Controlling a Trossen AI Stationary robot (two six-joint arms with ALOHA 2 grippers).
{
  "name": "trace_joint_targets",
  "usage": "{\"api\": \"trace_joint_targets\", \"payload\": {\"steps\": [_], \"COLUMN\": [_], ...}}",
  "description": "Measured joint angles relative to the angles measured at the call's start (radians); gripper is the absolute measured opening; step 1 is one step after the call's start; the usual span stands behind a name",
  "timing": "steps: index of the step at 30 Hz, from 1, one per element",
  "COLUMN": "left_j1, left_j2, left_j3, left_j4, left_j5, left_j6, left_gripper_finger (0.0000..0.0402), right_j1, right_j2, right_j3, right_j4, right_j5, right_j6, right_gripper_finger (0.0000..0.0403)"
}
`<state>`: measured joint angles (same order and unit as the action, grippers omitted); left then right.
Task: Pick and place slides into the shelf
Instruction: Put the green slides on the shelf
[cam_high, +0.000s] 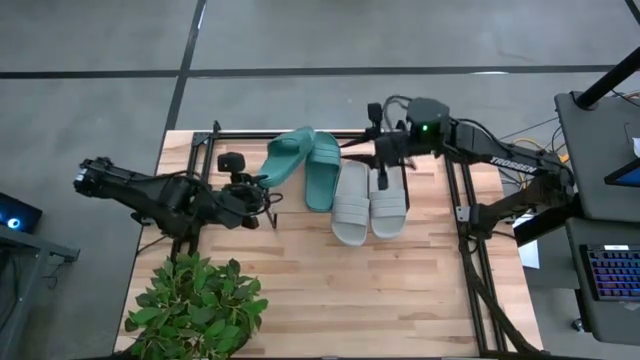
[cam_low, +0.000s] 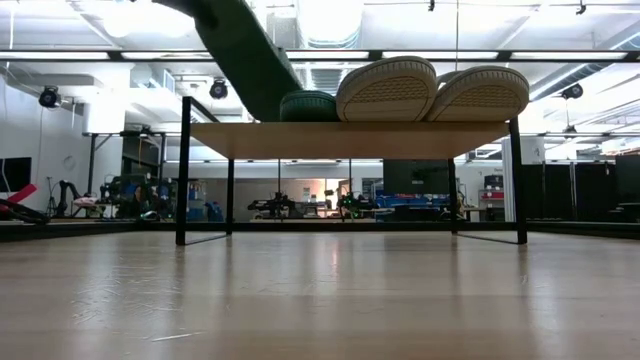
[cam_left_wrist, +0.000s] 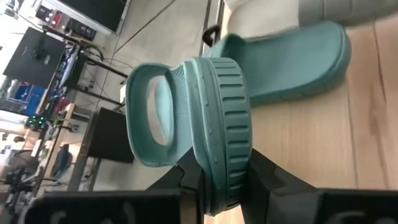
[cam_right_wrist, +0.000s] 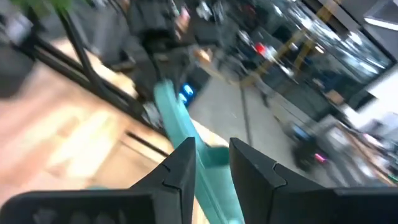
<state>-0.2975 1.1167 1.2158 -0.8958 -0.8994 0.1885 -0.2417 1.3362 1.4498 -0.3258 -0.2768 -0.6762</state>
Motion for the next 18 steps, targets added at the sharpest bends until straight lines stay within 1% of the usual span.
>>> {"api": "trace_joint_targets", "payload": {"steps": [2, 3, 7, 11, 16, 18], "left_j1": [0.004, 0.006, 0.019, 0.021, 0.021, 0.021], "left_j2": [0.025, 0.04, 0.11, 0.173, 0.216, 0.232], "left_j3": [0.007, 0.012, 0.063, 0.126, 0.181, 0.19], "left_j4": [-0.024, -0.039, -0.128, -0.272, -0.332, -0.339], "left_j5": [-0.007, -0.011, -0.023, -0.087, -0.087, -0.058], "left_j6": [-0.001, -0.001, -0.025, -0.106, -0.158, -0.158], "left_gripper_finger": [0.004, 0.004, 0.004, 0.004, 0.004, 0.004], "right_j1": [0.026, 0.034, 0.035, 0.032, 0.032, 0.032], "right_j2": [0.0, 0.0, 0.0, 0.0, 0.0, 0.0], "right_j3": [0.0, 0.0, 0.0, 0.0, 0.0, 0.0], "right_j4": [-0.014, -0.019, -0.036, -0.045, -0.045, -0.045], "right_j5": [0.089, 0.106, 0.114, 0.114, 0.114, 0.114], "right_j6": [-0.021, -0.027, -0.02, 0.002, 0.005, 0.018], "right_gripper_finger": [0.0086, 0.0085, 0.0082, 0.0083, 0.0088, 0.0089]}}
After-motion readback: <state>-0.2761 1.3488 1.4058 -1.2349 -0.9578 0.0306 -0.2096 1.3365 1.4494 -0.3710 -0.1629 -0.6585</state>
